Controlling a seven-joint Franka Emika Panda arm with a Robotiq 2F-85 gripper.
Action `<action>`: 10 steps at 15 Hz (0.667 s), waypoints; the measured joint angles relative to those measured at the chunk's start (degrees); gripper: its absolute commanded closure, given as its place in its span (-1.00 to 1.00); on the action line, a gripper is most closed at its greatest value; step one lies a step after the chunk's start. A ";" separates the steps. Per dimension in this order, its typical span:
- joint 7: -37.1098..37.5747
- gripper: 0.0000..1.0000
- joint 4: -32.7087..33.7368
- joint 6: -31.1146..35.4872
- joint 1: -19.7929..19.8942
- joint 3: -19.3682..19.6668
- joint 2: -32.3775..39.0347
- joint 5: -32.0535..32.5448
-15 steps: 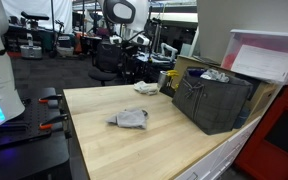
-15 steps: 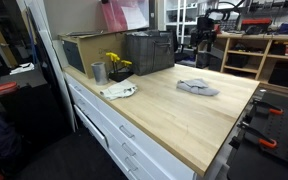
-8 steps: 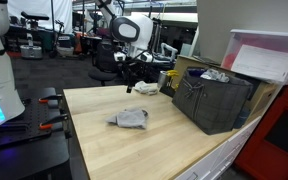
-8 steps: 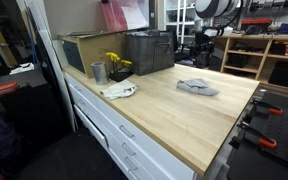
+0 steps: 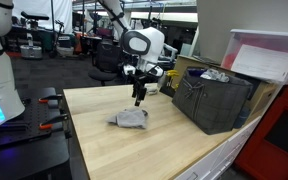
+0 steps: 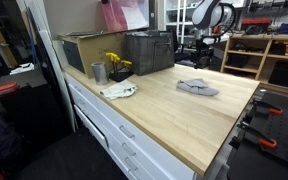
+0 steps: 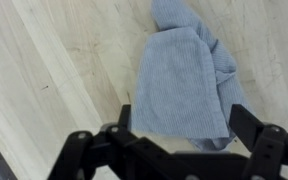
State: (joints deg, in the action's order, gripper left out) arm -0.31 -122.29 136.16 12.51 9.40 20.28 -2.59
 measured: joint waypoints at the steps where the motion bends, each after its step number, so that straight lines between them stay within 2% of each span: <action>1: -0.45 -1.00 1.35 0.09 0.58 0.01 1.40 -0.43; 10: -3.14 -1.00 12.61 0.32 4.29 -1.97 14.68 -6.01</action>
State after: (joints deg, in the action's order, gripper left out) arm -3.45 -109.68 136.48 16.80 7.43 34.96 -8.60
